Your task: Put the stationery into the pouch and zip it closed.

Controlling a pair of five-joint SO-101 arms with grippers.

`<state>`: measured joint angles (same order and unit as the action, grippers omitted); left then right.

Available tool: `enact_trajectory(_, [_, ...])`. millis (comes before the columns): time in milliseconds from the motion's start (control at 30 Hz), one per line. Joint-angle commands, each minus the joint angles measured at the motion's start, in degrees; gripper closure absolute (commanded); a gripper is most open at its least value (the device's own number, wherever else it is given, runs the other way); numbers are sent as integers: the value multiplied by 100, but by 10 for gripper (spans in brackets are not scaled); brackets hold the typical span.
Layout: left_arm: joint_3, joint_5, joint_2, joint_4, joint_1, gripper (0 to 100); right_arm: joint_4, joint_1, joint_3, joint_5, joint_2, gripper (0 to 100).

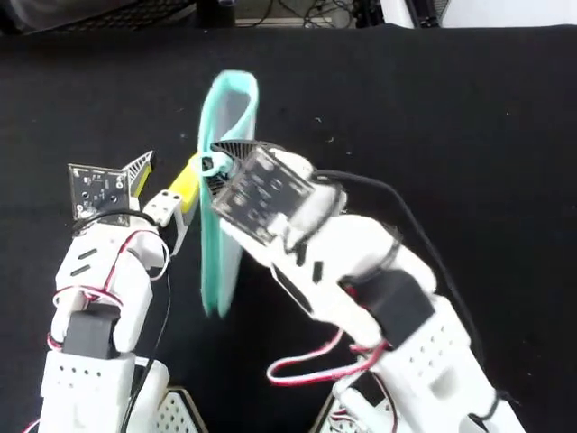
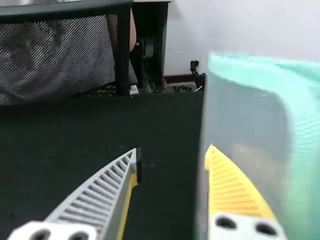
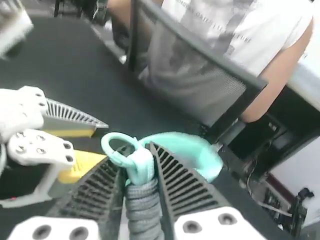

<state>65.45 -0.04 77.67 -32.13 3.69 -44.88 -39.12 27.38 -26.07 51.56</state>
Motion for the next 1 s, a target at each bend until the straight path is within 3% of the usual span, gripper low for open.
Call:
enact_trajectory(0, [-312, 0, 79, -185, 154, 772, 176, -79, -40, 44, 268, 986])
enact_trajectory(467, [-3055, -255, 79, -3376, 330, 771, 185, -79, -4, 35, 251, 986])
enact_trajectory(633, [-3292, -659, 79, -3763, 356, 771, 185, -70, -4, 35, 251, 986])
enact_trajectory(867, [-3319, -941, 79, -4132, 1780, 771, 185, -70, -4, 35, 251, 986])
enact_trajectory(967, [-2949, -1116, 62, -3877, 1886, 771, 176, -70, -4, 35, 259, 986])
